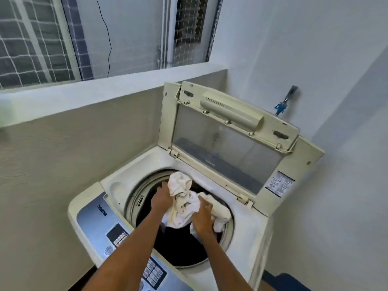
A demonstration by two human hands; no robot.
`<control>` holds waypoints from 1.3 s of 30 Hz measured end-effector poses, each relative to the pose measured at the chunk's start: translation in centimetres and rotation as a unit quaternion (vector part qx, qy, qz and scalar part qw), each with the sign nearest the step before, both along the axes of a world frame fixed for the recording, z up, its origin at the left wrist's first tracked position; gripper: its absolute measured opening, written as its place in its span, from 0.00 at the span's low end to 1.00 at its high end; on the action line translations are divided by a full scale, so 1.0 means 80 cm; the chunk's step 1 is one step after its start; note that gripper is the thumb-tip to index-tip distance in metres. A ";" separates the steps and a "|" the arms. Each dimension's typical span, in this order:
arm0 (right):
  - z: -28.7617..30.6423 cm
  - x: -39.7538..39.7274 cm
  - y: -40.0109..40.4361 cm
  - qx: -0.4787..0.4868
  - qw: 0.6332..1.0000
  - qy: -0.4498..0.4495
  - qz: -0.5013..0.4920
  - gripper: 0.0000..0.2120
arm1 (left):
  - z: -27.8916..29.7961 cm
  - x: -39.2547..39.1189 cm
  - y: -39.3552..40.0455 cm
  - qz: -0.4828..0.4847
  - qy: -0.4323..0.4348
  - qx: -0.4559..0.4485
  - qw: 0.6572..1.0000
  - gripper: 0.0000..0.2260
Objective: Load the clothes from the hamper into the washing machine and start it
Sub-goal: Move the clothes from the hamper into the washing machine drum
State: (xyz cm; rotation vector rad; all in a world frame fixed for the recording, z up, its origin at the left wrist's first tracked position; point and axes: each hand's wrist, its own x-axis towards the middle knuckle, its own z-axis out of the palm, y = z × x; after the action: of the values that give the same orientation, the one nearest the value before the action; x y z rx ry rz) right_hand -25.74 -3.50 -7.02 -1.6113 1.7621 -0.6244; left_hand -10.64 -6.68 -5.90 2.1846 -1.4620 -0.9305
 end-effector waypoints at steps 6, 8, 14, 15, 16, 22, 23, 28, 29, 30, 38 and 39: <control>-0.105 0.048 0.016 0.205 0.959 0.026 0.195 0.33 | -0.088 0.025 -0.009 0.011 -0.079 0.132 0.988 0.34; -0.133 0.054 0.013 0.227 0.943 0.113 0.217 0.33 | -0.121 0.023 -0.008 -0.035 -0.089 0.163 0.982 0.30; -0.162 0.030 0.004 0.252 0.848 0.319 0.341 0.29 | -0.170 0.000 -0.006 -0.247 -0.049 0.301 0.920 0.29; -0.156 0.026 0.003 0.238 0.862 0.306 0.325 0.28 | -0.169 -0.005 -0.005 -0.257 -0.045 0.297 0.919 0.29; -0.148 0.021 0.000 0.213 0.886 0.282 0.298 0.26 | -0.165 -0.011 -0.004 -0.253 -0.040 0.285 0.924 0.28; -0.057 -0.040 0.003 -0.023 0.986 0.149 0.070 0.15 | -0.091 -0.075 0.008 -0.125 0.009 -0.006 0.992 0.16; -0.037 -0.059 0.013 -0.060 0.990 0.122 0.036 0.14 | -0.071 -0.095 0.018 -0.133 0.017 -0.046 0.990 0.15; 0.029 -0.140 0.074 -0.160 0.983 0.036 -0.082 0.10 | 0.004 -0.195 0.076 -0.176 0.070 -0.197 0.962 0.10; 0.038 -0.158 0.087 -0.181 0.979 0.037 -0.086 0.10 | 0.020 -0.216 0.091 -0.186 0.075 -0.217 0.955 0.10; 0.046 -0.181 0.105 -0.201 0.974 0.042 -0.092 0.10 | 0.034 -0.240 0.110 -0.201 0.075 -0.238 0.947 0.10; 0.034 -0.345 0.238 -0.152 0.977 0.030 -0.146 0.09 | 0.020 -0.405 0.225 -0.351 0.081 -0.175 0.916 0.12; 0.021 -0.360 0.253 -0.123 0.981 0.025 -0.148 0.09 | 0.005 -0.418 0.234 -0.373 0.065 -0.138 0.915 0.12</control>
State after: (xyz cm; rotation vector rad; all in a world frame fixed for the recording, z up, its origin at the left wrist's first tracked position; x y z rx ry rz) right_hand -54.53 16.76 -5.33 -1.5434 2.0477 -0.9815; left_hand -44.09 12.07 -5.50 1.3240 -2.2465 -0.9763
